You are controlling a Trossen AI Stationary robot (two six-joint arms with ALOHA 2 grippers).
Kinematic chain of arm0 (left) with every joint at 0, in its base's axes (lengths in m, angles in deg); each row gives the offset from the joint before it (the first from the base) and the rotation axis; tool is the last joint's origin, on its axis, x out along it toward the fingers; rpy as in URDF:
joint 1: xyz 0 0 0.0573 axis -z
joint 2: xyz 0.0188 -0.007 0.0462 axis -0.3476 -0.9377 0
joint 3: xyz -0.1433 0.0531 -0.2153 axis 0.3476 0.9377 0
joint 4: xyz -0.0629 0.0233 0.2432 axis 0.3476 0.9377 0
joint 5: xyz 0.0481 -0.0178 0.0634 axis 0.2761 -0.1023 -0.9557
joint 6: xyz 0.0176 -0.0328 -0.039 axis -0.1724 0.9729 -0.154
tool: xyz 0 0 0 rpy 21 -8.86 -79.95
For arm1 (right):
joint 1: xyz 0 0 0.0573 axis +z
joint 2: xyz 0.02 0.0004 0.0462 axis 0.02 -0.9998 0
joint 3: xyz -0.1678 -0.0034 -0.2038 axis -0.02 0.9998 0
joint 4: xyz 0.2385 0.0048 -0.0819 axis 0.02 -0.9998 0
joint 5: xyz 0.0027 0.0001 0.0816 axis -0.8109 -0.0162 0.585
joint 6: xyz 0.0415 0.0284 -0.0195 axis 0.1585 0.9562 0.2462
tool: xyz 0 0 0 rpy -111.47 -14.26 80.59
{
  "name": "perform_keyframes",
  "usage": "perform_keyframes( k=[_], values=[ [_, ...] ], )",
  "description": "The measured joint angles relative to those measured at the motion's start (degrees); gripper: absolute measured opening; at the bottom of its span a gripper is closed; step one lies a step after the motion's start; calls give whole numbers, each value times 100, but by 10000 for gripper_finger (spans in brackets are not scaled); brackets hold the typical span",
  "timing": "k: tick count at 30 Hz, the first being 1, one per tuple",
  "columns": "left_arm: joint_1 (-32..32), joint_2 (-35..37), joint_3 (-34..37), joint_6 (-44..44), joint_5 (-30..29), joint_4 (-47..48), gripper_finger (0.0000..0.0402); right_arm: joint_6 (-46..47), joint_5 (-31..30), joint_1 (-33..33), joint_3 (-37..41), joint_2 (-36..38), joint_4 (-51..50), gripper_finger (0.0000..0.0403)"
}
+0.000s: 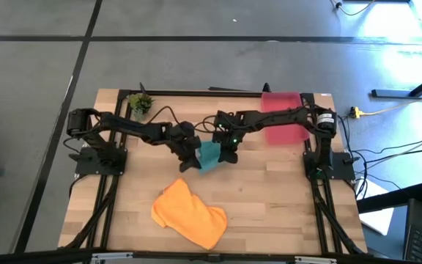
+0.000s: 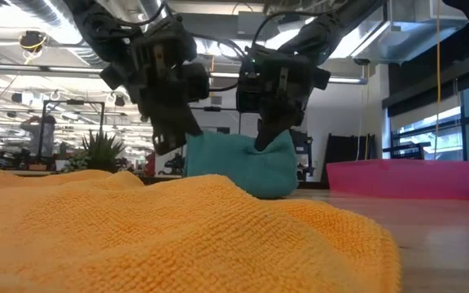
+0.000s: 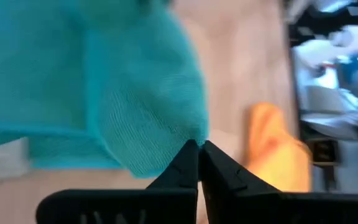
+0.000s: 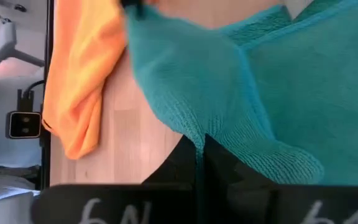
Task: Roll microfiber towels into tight, uniform cylinder then place into a basket
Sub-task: Roll the blue microfiber cloth on the table
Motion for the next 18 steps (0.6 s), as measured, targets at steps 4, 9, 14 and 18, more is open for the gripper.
perform_keyframes(
  k=[4, 9, 14, 18],
  values=[
    [-42, -10, 0, -31, 165, -117, 0, 124, 39, -109, 0, 0, 2, 9],
    [-42, -309, -2, 3, 161, -191, 0, 340, 39, -199, 0, 0, -13, 9],
    [-59, -582, -4, 222, 152, -449, 0, 513, 187, -258, 0, 0, -22, 9],
    [-102, -580, -4, 305, 272, -790, 0, 579, 233, -265, 0, 0, -92, 9]
  ],
)
